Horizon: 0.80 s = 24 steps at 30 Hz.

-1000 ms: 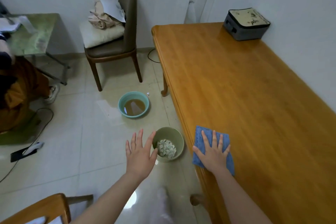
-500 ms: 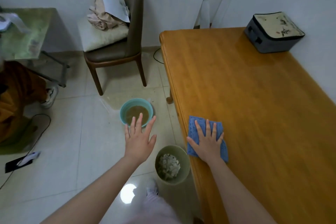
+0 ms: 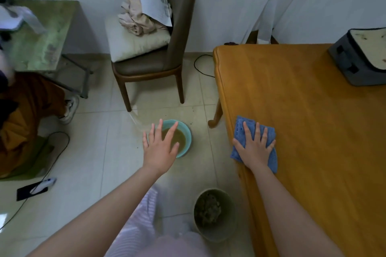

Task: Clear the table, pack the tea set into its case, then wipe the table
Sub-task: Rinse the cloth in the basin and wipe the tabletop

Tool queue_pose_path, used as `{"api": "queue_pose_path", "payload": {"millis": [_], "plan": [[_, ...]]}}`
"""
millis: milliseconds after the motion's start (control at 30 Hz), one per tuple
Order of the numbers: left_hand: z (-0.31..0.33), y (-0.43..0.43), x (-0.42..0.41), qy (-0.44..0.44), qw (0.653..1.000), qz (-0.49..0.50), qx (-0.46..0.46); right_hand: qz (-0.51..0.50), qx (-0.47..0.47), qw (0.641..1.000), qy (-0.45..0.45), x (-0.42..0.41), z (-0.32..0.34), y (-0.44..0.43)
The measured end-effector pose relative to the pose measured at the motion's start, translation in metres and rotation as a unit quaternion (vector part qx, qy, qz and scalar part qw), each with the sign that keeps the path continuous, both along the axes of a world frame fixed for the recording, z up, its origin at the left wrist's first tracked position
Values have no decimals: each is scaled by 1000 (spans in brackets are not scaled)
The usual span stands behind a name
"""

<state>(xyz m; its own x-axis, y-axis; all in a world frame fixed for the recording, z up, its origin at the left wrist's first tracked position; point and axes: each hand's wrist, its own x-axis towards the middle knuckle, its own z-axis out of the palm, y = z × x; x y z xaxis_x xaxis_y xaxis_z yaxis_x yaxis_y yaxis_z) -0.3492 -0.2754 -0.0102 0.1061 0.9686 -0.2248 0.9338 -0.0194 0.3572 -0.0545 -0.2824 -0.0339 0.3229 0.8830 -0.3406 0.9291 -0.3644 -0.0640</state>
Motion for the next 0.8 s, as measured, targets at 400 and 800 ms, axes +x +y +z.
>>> {"api": "queue_pose_path", "payload": {"millis": [400,800], "plan": [[-66,129,-89,34,994,-59,-85,-212,200,956,-47,-72,-22,96],[-184,196,-81,-19,981,-74,-181,-6,264,964,-13,-146,-136,162]]}}
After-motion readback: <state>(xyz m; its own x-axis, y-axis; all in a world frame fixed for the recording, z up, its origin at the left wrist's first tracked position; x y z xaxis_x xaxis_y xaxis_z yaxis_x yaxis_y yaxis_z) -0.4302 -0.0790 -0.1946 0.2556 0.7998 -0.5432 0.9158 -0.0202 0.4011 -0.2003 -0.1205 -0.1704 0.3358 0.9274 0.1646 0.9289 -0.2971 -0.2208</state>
